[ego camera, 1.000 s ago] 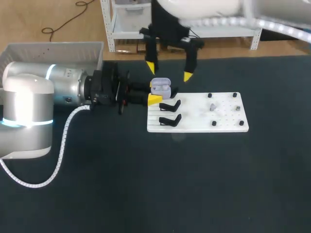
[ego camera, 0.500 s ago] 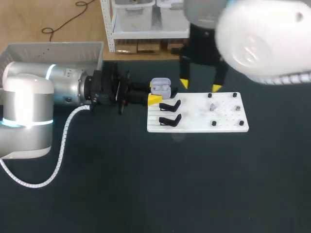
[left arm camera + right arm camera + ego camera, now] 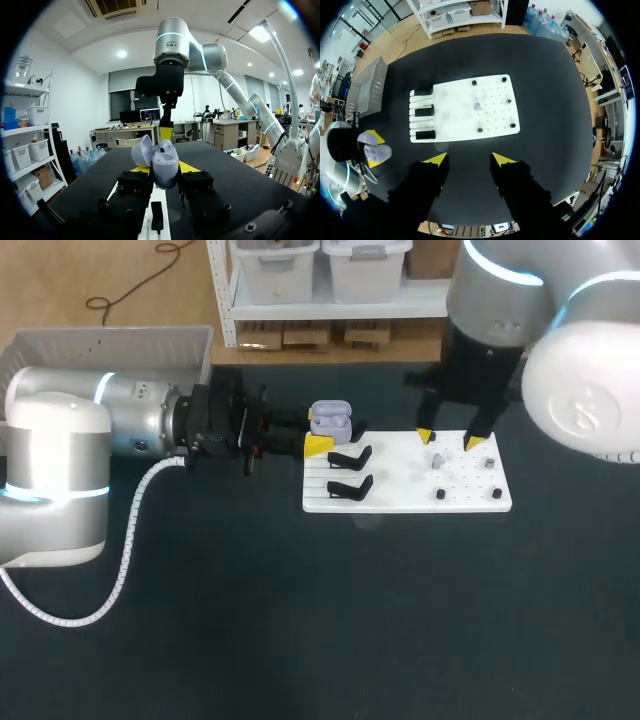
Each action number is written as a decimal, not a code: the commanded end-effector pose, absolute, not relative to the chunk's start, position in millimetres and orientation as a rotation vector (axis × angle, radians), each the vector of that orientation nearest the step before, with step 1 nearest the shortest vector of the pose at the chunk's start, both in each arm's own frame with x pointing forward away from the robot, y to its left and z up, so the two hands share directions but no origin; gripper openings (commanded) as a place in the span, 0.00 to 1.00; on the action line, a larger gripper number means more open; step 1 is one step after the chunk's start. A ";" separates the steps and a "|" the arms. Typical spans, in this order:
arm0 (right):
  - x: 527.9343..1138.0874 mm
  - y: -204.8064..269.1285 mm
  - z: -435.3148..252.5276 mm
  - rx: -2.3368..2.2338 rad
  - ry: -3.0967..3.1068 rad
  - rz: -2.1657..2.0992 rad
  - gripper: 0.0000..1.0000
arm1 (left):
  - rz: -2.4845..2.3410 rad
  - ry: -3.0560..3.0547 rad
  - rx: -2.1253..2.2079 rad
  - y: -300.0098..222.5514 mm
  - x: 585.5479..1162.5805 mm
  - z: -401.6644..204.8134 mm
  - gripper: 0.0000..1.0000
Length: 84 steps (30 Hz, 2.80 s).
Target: Pick up each earbud case from the left stands, insert the matching earbuds, close the lid, and place the case in the box.
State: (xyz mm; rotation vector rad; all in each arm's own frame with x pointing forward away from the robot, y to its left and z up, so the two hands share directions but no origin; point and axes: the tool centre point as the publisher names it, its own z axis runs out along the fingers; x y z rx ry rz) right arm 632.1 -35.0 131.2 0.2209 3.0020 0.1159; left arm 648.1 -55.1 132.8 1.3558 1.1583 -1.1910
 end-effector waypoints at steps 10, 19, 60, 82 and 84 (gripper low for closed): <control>665.3 -35.3 88.9 0.101 3.017 0.050 0.58 | -1.189 1.155 1.354 -55.0 647.8 131.8 0.00; 681.9 -46.2 66.0 0.081 3.024 0.092 0.57 | -1.189 1.155 1.354 -55.0 647.8 131.8 0.00; 703.7 -52.9 17.9 0.163 3.034 0.192 0.35 | -1.189 1.155 1.354 -55.0 647.8 131.8 0.00; 707.7 -53.6 15.0 0.192 3.022 0.200 0.27 | -1.189 1.155 1.354 -55.0 647.8 131.8 0.00; 708.2 -53.3 14.9 0.191 3.022 0.201 0.27 | -1.189 1.155 1.354 -55.0 647.8 131.8 0.00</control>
